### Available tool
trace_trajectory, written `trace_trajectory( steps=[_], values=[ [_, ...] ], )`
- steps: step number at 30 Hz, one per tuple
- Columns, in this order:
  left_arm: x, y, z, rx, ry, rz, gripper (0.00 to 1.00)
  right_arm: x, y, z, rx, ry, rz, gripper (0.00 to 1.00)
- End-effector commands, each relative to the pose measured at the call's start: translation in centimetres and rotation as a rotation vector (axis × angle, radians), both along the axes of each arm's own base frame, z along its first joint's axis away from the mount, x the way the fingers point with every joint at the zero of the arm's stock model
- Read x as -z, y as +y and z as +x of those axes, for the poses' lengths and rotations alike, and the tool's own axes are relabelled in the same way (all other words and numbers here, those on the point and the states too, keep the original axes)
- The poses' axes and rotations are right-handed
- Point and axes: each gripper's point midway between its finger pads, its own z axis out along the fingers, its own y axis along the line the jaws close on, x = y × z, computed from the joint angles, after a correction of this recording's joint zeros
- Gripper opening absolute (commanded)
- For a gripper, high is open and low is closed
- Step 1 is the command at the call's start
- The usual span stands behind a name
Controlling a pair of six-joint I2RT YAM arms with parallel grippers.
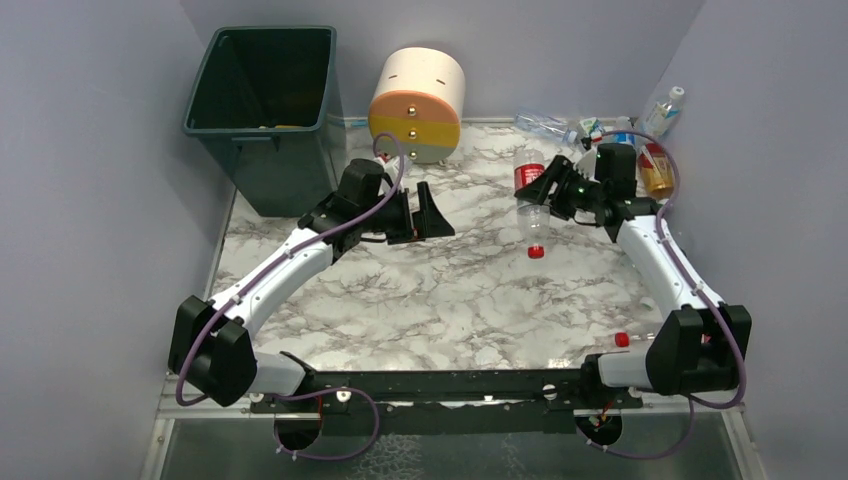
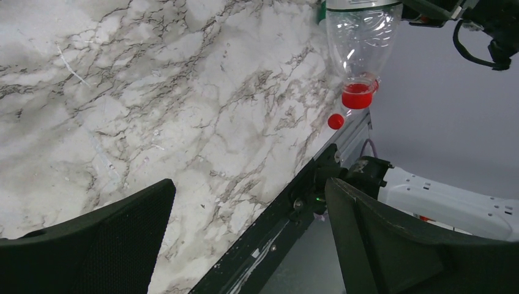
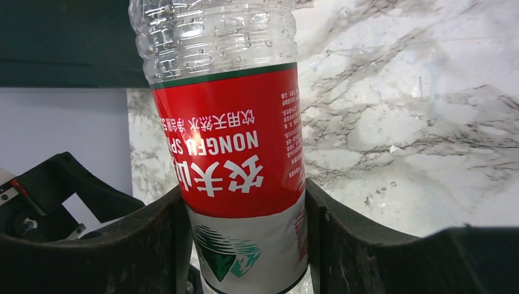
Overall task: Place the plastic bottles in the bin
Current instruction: Pick up the plastic bottle at the center of the board.
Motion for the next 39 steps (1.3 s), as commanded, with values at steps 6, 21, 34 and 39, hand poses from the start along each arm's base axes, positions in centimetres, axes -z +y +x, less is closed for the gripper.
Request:
trace_trajectory(
  steps=[6, 21, 34, 39],
  values=[
    [-1.6, -2.9, -0.8, 0.015, -0.116, -0.087, 0.99, -2.9, 5.1, -1.0, -0.163, -0.149, 0.175, 0.57],
    [-6.5, -3.6, -3.0, -0.105, -0.164, -0.378, 0.99, -7.2, 10.1, -3.0, -0.212, -0.149, 0.331, 0.58],
    [-7.5, -4.9, -3.5, -0.135, -0.242, -0.373, 0.99, -8.7, 15.0, -5.8, -0.231, -0.144, 0.405, 0.58],
    [-7.9, -4.6, -3.5, -0.133, -0.29, -0.373, 0.99, -8.8, 15.8, -6.2, -0.243, -0.135, 0.408, 0.58]
  ],
)
